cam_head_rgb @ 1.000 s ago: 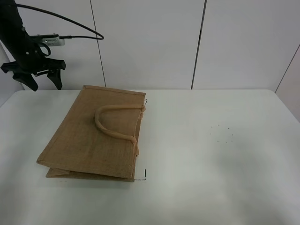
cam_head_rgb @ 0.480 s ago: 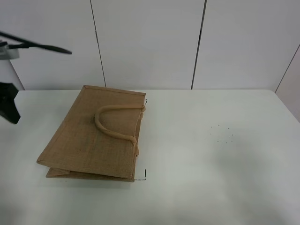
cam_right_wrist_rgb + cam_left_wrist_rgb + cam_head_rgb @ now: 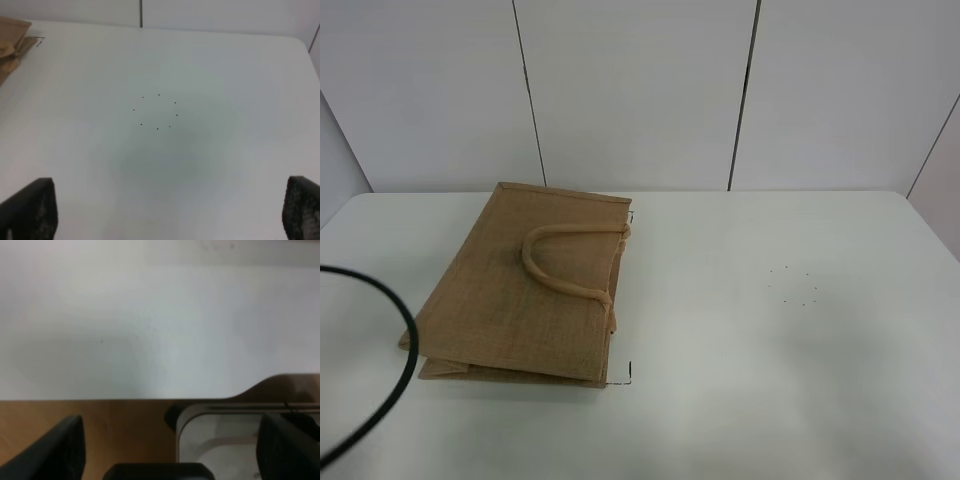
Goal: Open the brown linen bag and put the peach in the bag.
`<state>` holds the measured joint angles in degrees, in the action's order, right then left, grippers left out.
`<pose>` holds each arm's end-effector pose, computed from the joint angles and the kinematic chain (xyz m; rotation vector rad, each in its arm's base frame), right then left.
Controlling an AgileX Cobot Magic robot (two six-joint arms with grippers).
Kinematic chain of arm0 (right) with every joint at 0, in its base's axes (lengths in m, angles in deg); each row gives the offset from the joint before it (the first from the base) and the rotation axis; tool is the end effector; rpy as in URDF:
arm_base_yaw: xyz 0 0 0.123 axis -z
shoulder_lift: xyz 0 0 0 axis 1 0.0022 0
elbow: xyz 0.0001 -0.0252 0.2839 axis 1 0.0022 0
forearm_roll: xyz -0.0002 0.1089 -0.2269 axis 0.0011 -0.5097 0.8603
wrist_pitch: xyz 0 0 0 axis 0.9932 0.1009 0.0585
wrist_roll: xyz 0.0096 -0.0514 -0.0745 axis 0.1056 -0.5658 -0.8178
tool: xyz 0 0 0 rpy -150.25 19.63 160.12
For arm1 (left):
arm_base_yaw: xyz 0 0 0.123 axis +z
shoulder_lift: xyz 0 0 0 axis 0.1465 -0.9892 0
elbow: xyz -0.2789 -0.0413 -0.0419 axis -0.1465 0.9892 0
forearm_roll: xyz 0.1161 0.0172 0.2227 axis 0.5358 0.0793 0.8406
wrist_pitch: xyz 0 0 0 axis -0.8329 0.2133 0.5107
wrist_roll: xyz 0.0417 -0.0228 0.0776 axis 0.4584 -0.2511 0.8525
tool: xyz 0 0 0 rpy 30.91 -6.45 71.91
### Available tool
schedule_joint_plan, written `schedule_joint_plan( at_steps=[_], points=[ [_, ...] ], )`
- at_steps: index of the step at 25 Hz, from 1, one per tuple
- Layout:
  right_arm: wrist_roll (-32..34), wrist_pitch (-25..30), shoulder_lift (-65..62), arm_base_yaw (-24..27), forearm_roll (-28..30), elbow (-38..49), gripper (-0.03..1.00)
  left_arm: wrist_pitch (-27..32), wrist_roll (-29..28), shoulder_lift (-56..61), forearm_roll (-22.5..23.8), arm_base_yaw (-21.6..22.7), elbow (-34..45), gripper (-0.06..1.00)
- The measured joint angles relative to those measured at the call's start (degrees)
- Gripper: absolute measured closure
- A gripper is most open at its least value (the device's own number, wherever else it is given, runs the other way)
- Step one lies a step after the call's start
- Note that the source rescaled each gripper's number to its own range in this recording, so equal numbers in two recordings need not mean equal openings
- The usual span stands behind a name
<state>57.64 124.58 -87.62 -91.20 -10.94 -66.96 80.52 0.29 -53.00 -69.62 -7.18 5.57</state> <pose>-0.0048 0.0059 0.2795 -0.0690 2.0075 0.0774 0.0902 0.0033 0.2583 -0.0139 2.6588 0.0308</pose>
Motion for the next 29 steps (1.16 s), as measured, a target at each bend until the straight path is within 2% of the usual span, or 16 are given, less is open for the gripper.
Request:
schedule_joint_plan(
  at_steps=[16, 29],
  points=[
    [0.00, 0.00, 0.00, 0.00, -0.05, 0.00, -0.03, -0.73, 0.47, 35.03, 0.05, 0.00, 1.53, 0.00],
    [0.00, 0.00, 0.00, 0.00, -0.05, 0.00, -0.03, -0.69, 0.47, 36.91, 0.05, 0.00, 1.71, 0.00]
  ],
)
